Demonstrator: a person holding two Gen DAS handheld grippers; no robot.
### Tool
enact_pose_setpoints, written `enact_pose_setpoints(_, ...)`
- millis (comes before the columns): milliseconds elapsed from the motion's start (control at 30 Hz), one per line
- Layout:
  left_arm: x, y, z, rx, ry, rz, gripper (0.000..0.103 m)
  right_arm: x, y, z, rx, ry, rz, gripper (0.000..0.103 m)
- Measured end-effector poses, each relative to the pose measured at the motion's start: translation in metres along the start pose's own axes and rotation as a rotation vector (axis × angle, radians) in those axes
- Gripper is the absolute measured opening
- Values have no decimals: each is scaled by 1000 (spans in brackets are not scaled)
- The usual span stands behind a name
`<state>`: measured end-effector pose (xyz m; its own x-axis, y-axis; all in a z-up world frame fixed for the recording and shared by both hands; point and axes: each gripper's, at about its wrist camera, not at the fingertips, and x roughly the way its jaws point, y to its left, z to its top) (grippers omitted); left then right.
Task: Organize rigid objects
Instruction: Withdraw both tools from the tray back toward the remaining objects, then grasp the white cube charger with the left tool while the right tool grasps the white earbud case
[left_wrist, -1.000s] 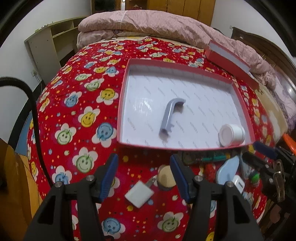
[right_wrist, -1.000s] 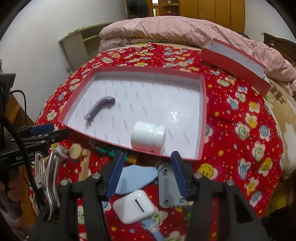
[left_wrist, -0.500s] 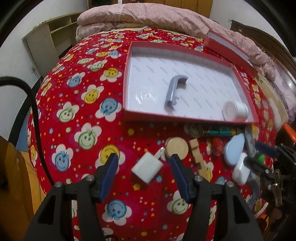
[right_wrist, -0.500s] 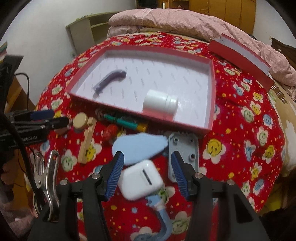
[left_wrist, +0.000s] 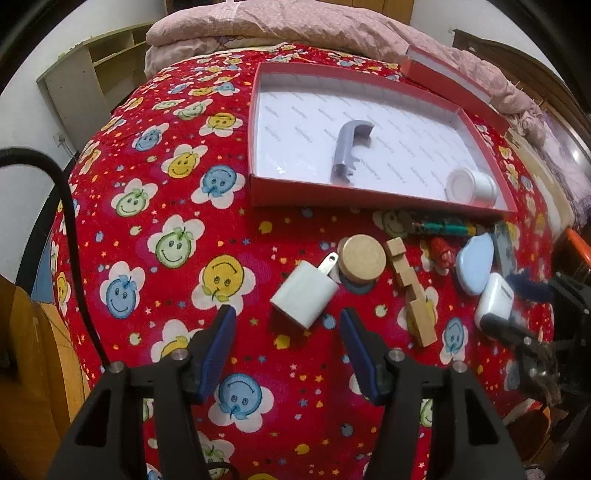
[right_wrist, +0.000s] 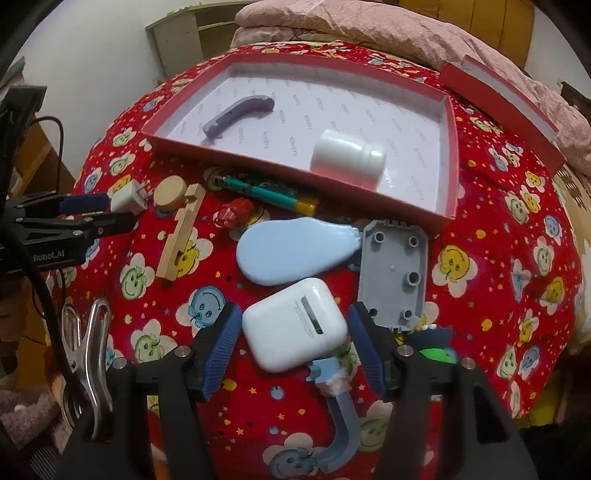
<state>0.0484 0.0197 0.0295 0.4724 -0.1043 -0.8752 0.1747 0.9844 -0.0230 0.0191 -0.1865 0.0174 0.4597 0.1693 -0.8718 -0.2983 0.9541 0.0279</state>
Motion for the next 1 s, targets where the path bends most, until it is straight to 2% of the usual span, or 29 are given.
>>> enact_pose_setpoints(200,4,-5,1,18,-4,5,61,10,2,-3,-3,35,3,64)
enact_pose_setpoints(633,12,-10,2,35,-21,28,60,12,7,-6,-17,18,-33,66)
enact_pose_setpoints(867,8,-12,1,37,-34,13,37,12,6,-6,5,7,-30,63)
enact_pose_setpoints(1000,7,-11,0,30,-33,6,35,11,5,-7,8,2,-33,63)
